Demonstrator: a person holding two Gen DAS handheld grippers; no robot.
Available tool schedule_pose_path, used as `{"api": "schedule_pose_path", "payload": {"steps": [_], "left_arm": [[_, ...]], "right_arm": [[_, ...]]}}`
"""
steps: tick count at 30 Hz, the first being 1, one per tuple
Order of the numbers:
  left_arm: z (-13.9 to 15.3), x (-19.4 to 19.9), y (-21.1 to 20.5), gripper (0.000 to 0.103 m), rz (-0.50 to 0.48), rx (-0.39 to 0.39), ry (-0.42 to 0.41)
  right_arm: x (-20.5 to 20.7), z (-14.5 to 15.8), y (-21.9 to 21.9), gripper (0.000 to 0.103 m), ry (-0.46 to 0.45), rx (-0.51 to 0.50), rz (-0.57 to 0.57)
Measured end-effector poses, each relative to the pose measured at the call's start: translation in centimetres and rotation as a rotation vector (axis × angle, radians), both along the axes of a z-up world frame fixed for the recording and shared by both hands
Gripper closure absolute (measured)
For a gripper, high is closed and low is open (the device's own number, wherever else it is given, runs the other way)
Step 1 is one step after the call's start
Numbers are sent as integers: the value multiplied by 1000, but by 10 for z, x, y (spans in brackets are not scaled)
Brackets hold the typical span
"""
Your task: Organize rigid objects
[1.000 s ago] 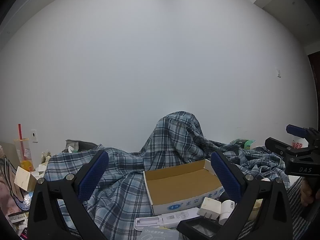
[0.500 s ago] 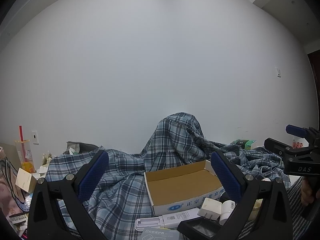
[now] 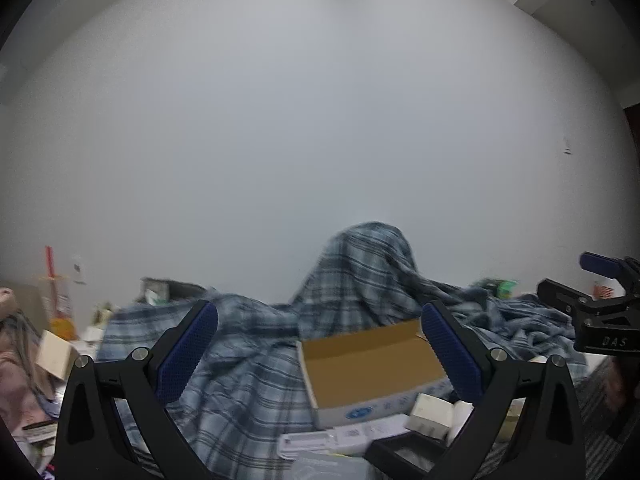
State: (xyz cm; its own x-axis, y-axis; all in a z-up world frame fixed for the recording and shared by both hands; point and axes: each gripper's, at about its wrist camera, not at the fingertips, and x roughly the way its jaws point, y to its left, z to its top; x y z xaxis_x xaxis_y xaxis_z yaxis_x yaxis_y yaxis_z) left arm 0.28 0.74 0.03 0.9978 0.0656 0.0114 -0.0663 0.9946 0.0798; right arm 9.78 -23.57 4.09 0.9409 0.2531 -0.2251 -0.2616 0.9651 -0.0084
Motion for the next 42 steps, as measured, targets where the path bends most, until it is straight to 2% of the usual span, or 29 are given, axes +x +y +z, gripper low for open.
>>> {"api": "schedule_pose_path", "payload": {"steps": [4, 10, 17, 42], "left_arm": [[-2, 10, 2, 0, -65, -20, 57], [-3, 15, 8, 0, -65, -54, 77], [-4, 15, 7, 0, -44, -45, 78], [-3, 12, 11, 0, -47, -61, 79]], "right_arm": [[-5, 3, -2, 0, -27, 14, 17], [-6, 4, 2, 0, -23, 32, 144], [-10, 4, 8, 0, -42, -5, 128], [-4, 0, 8, 0, -7, -8, 114]]}}
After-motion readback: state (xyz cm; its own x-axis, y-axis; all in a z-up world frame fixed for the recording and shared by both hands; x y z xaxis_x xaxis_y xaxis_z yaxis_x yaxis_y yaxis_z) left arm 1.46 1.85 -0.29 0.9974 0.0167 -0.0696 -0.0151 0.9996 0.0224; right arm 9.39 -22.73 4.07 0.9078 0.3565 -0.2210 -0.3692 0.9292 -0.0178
